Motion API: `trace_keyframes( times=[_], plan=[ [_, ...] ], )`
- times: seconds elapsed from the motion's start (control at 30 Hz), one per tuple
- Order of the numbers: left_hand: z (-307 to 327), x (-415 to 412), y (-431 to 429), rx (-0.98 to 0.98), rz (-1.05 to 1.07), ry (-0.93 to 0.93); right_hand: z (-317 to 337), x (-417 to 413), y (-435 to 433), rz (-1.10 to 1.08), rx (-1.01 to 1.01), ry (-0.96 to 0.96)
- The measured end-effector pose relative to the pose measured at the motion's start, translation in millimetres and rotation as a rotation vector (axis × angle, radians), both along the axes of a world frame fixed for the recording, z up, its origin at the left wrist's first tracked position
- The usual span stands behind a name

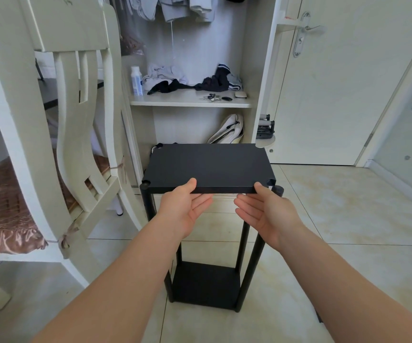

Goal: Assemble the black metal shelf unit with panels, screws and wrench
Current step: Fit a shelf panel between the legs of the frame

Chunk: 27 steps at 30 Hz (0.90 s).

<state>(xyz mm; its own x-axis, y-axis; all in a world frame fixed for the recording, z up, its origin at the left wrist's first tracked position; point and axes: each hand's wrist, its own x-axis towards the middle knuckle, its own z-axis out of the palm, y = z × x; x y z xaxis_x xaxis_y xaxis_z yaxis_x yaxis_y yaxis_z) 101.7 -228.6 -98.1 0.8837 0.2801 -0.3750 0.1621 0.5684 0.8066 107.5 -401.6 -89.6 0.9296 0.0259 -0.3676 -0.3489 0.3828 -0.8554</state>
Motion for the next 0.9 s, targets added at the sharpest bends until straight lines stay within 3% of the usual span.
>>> trace_keyframes(
  times=[0.9],
  plan=[
    [-8,8,-10,0.101,0.014,0.037,-11,5,7,-0.063,0.0,0.098]
  ],
)
